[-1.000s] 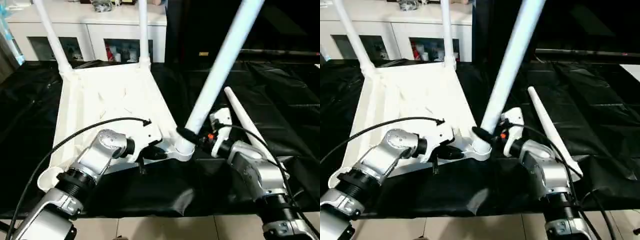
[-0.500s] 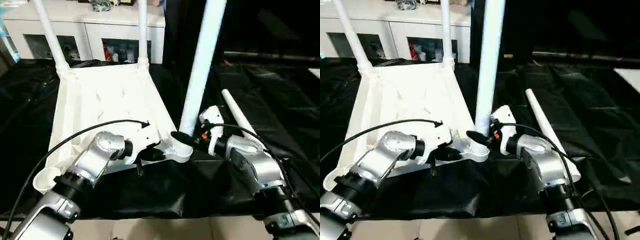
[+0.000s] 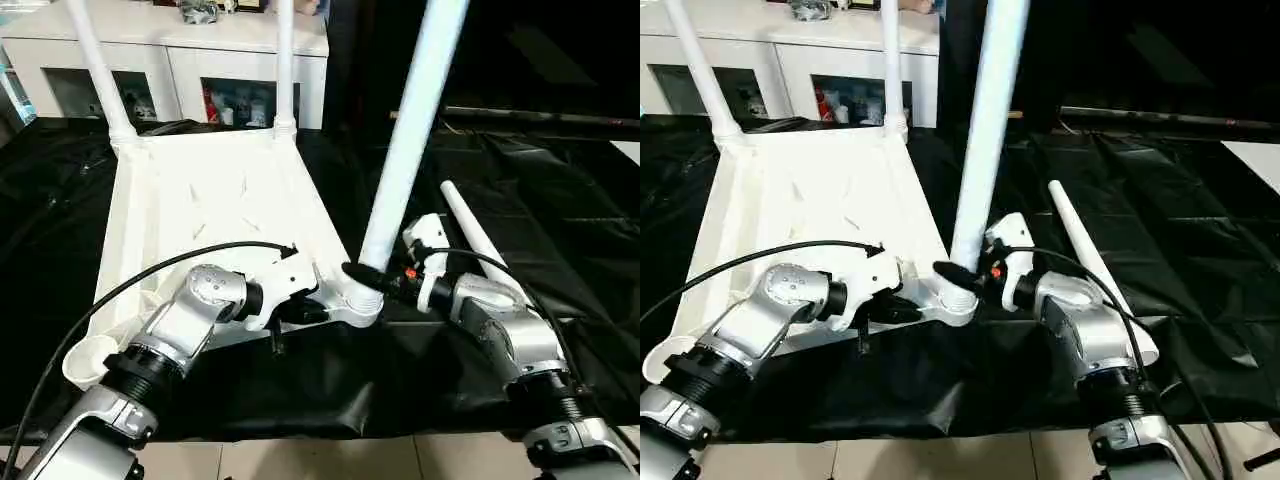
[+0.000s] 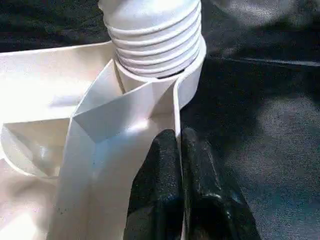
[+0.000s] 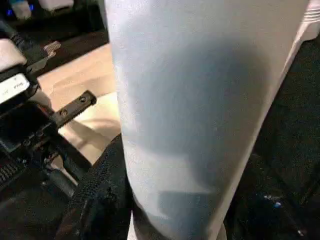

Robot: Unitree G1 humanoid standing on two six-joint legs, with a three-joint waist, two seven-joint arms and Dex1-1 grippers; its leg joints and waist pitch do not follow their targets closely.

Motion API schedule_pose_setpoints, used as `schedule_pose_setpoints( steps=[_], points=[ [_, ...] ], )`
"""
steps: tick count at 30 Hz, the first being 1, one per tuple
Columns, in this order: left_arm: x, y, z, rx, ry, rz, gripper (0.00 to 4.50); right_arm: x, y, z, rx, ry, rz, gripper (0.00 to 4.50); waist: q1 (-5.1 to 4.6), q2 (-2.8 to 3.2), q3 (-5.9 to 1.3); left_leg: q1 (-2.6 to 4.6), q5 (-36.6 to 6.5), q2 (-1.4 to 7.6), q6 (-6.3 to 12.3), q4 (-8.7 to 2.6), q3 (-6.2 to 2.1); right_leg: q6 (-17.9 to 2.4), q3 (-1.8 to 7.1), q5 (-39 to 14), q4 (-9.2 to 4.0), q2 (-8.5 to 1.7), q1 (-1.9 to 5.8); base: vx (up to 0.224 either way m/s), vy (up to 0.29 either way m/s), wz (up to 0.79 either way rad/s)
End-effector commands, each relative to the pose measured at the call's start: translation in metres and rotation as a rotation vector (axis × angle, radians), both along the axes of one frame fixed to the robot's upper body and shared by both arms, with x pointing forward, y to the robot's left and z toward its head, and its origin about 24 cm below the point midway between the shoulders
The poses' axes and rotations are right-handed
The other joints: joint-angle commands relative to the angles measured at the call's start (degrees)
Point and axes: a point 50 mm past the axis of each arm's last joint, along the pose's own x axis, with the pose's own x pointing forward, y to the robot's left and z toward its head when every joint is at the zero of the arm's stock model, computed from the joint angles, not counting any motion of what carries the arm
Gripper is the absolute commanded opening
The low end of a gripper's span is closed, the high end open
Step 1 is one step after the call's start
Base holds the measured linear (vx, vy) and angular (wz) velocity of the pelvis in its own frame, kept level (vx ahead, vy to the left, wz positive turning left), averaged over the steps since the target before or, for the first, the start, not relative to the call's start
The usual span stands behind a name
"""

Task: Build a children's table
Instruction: Insert table leg to table base

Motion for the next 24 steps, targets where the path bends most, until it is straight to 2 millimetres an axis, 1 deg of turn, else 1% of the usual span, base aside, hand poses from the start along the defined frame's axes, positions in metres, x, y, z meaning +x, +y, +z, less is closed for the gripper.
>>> schedule_pose_setpoints(
  steps=[1, 2, 3, 4, 5, 6, 7, 8, 9, 11, 12, 13, 14, 15, 16, 17, 18, 19, 20, 21, 22, 23, 24],
  points=[
    [0.006, -0.004, 0.013, -0.009, -0.053, -0.027, 0.00, -0.013, -0.012, -0.031, -0.052, 0.129, -0.085, 1.90, 0.10, 1.49, -2.52, 0.43, -20.43, 1.23, 0.01, -4.80, -0.60, -4.49, 2.66, -27.96, -5.90, -3.97, 2.07, 0.000, 0.000, 0.00],
    [0.007, -0.004, 0.013, -0.006, -0.056, -0.025, 0.00, -0.015, -0.012, -0.032, -0.045, 0.132, -0.090, 1.90, -0.02, 1.54, -2.49, 0.36, -20.77, 1.25, 0.00, -4.84, -0.59, -4.73, 2.64, -27.60, -5.88, -3.90, 2.09, 0.000, 0.000, 0.00],
    [0.007, -0.004, 0.013, -0.005, -0.057, -0.024, 0.00, -0.016, -0.011, -0.033, -0.041, 0.134, -0.092, 1.90, -0.06, 1.35, -2.48, 0.30, -20.76, 1.21, 0.05, -4.86, -0.56, -4.67, 2.61, -27.71, -5.99, -3.85, 2.19, 0.000, 0.000, 0.00],
    [0.008, -0.003, 0.014, -0.003, -0.060, -0.020, 0.00, -0.019, -0.009, -0.036, -0.032, 0.141, -0.097, 1.90, 0.03, 1.84, -2.50, 0.36, -20.93, 1.18, 0.02, -4.84, -0.57, -4.69, 2.64, -27.77, -5.98, -3.91, 2.13, 0.000, 0.000, 0.00],
    [0.008, -0.003, 0.015, -0.005, -0.059, -0.020, 0.00, -0.023, -0.008, -0.038, -0.025, 0.149, -0.101, 1.90, 0.02, 1.92, -2.45, 0.41, -21.11, 1.16, 0.07, -4.86, -0.56, -4.67, 2.63, -27.99, -6.11, -3.90, 2.10, 0.000, 0.000, 0.00],
    [0.008, -0.003, 0.015, -0.006, -0.058, -0.021, 0.00, -0.024, -0.007, -0.039, -0.020, 0.153, -0.103, 1.90, 0.12, 2.10, -2.46, 0.34, -20.96, 1.11, 0.08, -4.87, -0.62, -4.59, 2.62, -28.25, -6.07, -3.95, 2.22, 0.000, 0.000, 0.00],
    [0.008, -0.003, 0.015, -0.006, -0.054, -0.024, 0.00, -0.027, -0.006, -0.041, -0.020, 0.155, -0.103, 1.90, 0.04, 1.88, -2.46, 0.21, -20.73, 1.11, 0.25, -4.92, -0.59, -4.42, 2.60, -28.48, -6.13, -3.91, 2.28, 0.000, 0.000, 0.00],
    [0.007, -0.003, 0.015, -0.004, -0.053, -0.027, 0.00, -0.029, -0.006, -0.042, -0.020, 0.156, -0.103, 1.90, 0.08, 1.87, -2.47, 0.21, -20.52, 1.07, 0.31, -4.90, -0.58, -4.32, 2.60, -28.67, -6.13, -3.91, 2.29, 0.000, 0.000, 0.00],
    [0.007, -0.003, 0.014, -0.001, -0.052, -0.030, 0.00, -0.030, -0.005, -0.043, -0.022, 0.157, -0.104, 1.90, 0.09, 2.48, -2.47, 0.24, -20.57, 1.08, 0.28, -4.92, -0.55, -4.24, 2.65, -28.73, -6.37, -3.94, 2.24, 0.000, 0.000, 0.00],
    [0.006, -0.002, 0.013, 0.007, -0.048, -0.038, 0.00, -0.033, -0.002, -0.044, -0.052, 0.151, -0.082, 1.90, 0.06, 2.49, -2.53, 0.10, -20.04, 0.94, 0.50, -4.92, -0.55, -4.26, 2.55, -28.31, -6.17, -3.83, 2.41, 0.000, 0.000, 0.00],
    [0.007, -0.001, 0.013, 0.012, -0.047, -0.041, 0.00, -0.035, -0.001, -0.044, -0.075, 0.144, -0.064, 1.90, 0.09, 2.39, -2.55, -0.01, -19.57, 0.96, 0.63, -4.94, -0.56, -4.18, 2.58, -28.24, -6.16, -3.89, 2.51, 0.000, 0.000, 0.00],
    [0.007, -0.001, 0.013, 0.015, -0.047, -0.043, 0.00, -0.036, 0.000, -0.044, -0.090, 0.140, -0.052, 1.90, 0.15, 2.55, -2.59, -0.03, -18.72, 0.95, 0.74, -4.94, -0.51, -4.12, 2.63, -28.02, -6.12, -3.88, 2.47, 0.000, 0.000, 0.00],
    [0.007, -0.001, 0.013, 0.016, -0.047, -0.043, 0.00, -0.036, 0.001, -0.044, -0.104, 0.134, -0.039, 1.90, 0.15, 2.36, -2.65, -0.02, -18.06, 1.03, 0.81, -4.97, -0.46, -4.26, 2.68, -27.26, -6.06, -3.84, 2.48, 0.000, 0.000, 0.00],
    [0.008, -0.001, 0.014, 0.017, -0.048, -0.042, 0.00, -0.036, 0.002, -0.043, -0.138, 0.120, -0.010, 1.90, 0.15, 2.04, -2.71, -0.08, -17.31, 1.10, 0.96, -4.98, -0.39, -4.56, 2.72, -26.12, -5.86, -3.79, 2.55, 0.000, 0.000, 0.00],
    [0.008, -0.001, 0.014, 0.018, -0.049, -0.043, 0.00, -0.036, 0.004, -0.042, -0.149, 0.116, 0.003, 1.90, 0.18, 2.39, -2.64, -0.13, -17.10, 1.11, 0.95, -5.04, -0.40, -4.80, 2.75, -25.58, -5.71, -3.76, 2.55, 0.000, 0.000, 0.00],
    [0.007, -0.001, 0.013, 0.020, -0.049, -0.045, 0.00, -0.036, 0.005, -0.042, -0.159, 0.113, 0.013, 1.90, 0.12, 2.47, -2.60, -0.06, -17.42, 1.13, 0.92, -5.06, -0.38, -4.83, 2.74, -25.80, -5.78, -3.79, 2.48, 0.000, 0.000, 0.00],
    [0.007, -0.001, 0.013, 0.023, -0.050, -0.049, 0.00, -0.035, 0.006, -0.041, -0.170, 0.110, 0.023, 1.90, 0.05, 1.87, -2.59, -0.04, -17.68, 1.13, 1.04, -5.06, -0.36, -4.77, 2.73, -26.51, -5.82, -3.86, 2.49, 0.000, 0.000, 0.00],
    [0.006, -0.001, 0.012, 0.025, -0.051, -0.053, 0.00, -0.034, 0.006, -0.041, -0.176, 0.110, 0.030, 1.89, 0.07, 2.03, -2.54, -0.05, -17.87, 1.12, 1.00, -5.09, -0.39, -4.70, 2.74, -27.06, -5.81, -3.91, 2.48, 0.000, 0.000, 0.00],
    [0.004, -0.002, 0.011, 0.030, -0.051, -0.063, 0.00, -0.031, 0.008, -0.040, -0.194, 0.112, 0.052, 1.89, -0.03, 0.94, -2.46, -0.04, -18.00, 1.06, 1.28, -5.02, -0.29, -4.02, 2.69, -29.02, -6.00, -3.98, 2.38, 0.000, 0.000, 0.00],
    [0.004, -0.002, 0.011, 0.030, -0.051, -0.063, 0.00, -0.031, 0.009, -0.040, -0.196, 0.113, 0.055, 1.89, 0.02, 1.58, -2.28, 0.13, -18.64, 1.07, 1.16, -5.08, -0.37, -3.48, 2.70, -31.24, -6.27, -4.08, 2.11, 0.000, 0.000, 0.00],
    [0.003, -0.002, 0.010, 0.028, -0.051, -0.064, 0.00, -0.029, 0.010, -0.041, -0.215, 0.116, 0.079, 1.89, -0.18, 1.61, -2.17, 0.22, -19.57, 1.03, 0.86, -5.05, -0.42, -2.84, 2.60, -33.02, -6.53, -4.09, 2.02, 0.000, 0.000, 0.00],
    [0.003, -0.002, 0.010, 0.026, -0.051, -0.063, 0.00, -0.029, 0.010, -0.041, -0.220, 0.117, 0.085, 1.89, -0.23, 1.59, -2.15, 0.27, -19.99, 1.01, 0.76, -5.04, -0.41, -2.52, 2.59, -33.72, -6.66, -4.08, 1.95, 0.000, 0.000, 0.00],
    [0.002, -0.003, 0.010, 0.023, -0.050, -0.062, 0.00, -0.028, 0.010, -0.042, -0.228, 0.124, 0.094, 1.89, -0.37, 0.41, -2.21, 0.25, -20.11, 0.99, 0.86, -4.96, -0.34, -1.73, 2.57, -34.66, -6.88, -4.08, 1.94, 0.000, 0.000, 0.00]
  ],
)
